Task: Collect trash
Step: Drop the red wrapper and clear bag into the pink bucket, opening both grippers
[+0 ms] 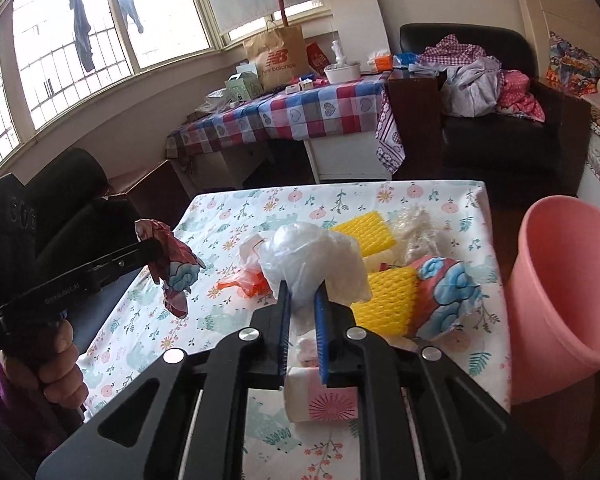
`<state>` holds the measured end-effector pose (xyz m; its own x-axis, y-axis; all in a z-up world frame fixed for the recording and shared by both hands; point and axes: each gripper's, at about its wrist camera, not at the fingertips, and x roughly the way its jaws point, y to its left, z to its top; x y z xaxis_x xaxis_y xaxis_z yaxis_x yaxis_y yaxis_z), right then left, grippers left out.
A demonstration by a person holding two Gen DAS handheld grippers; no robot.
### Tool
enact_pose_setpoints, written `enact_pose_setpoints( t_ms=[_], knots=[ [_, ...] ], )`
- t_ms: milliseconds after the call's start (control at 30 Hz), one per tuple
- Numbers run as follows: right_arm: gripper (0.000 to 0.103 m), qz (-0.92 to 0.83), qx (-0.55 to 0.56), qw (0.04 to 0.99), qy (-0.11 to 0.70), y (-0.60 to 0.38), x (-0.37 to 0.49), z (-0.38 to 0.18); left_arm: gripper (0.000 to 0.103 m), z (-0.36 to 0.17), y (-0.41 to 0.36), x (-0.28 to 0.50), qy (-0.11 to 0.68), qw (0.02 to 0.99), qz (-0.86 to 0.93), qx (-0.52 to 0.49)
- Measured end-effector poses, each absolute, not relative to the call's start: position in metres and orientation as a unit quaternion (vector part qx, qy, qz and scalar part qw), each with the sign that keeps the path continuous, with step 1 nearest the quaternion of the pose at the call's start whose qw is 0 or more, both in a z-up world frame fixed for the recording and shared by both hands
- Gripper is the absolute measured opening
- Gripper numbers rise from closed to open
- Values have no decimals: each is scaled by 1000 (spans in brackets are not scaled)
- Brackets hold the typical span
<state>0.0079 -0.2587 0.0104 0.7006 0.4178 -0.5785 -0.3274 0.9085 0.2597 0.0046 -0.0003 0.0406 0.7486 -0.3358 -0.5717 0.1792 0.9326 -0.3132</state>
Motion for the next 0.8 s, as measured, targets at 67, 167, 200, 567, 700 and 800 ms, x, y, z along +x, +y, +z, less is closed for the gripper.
enact_pose_setpoints(
  t_ms=[67,167,200,567,700,800],
  knots=[
    [12,186,76,925,324,-275,5,12,19,42,-13,7,328,926,-149,-116],
    [12,163,91,930,316,-299,0,12,19,42,-34,10,333,921,-171,-112],
    [12,155,96,932,314,-307,-1,11,19,43,-41,12,333,919,-178,-110],
    [12,61,157,941,294,-394,-17,-3,19,49,-150,35,327,900,-278,-75],
    [12,29,177,940,291,-418,-20,-12,19,53,-190,44,322,892,-311,-62],
    [12,9,186,940,287,-431,-19,-17,19,53,-219,53,325,883,-333,-60]
  ],
)
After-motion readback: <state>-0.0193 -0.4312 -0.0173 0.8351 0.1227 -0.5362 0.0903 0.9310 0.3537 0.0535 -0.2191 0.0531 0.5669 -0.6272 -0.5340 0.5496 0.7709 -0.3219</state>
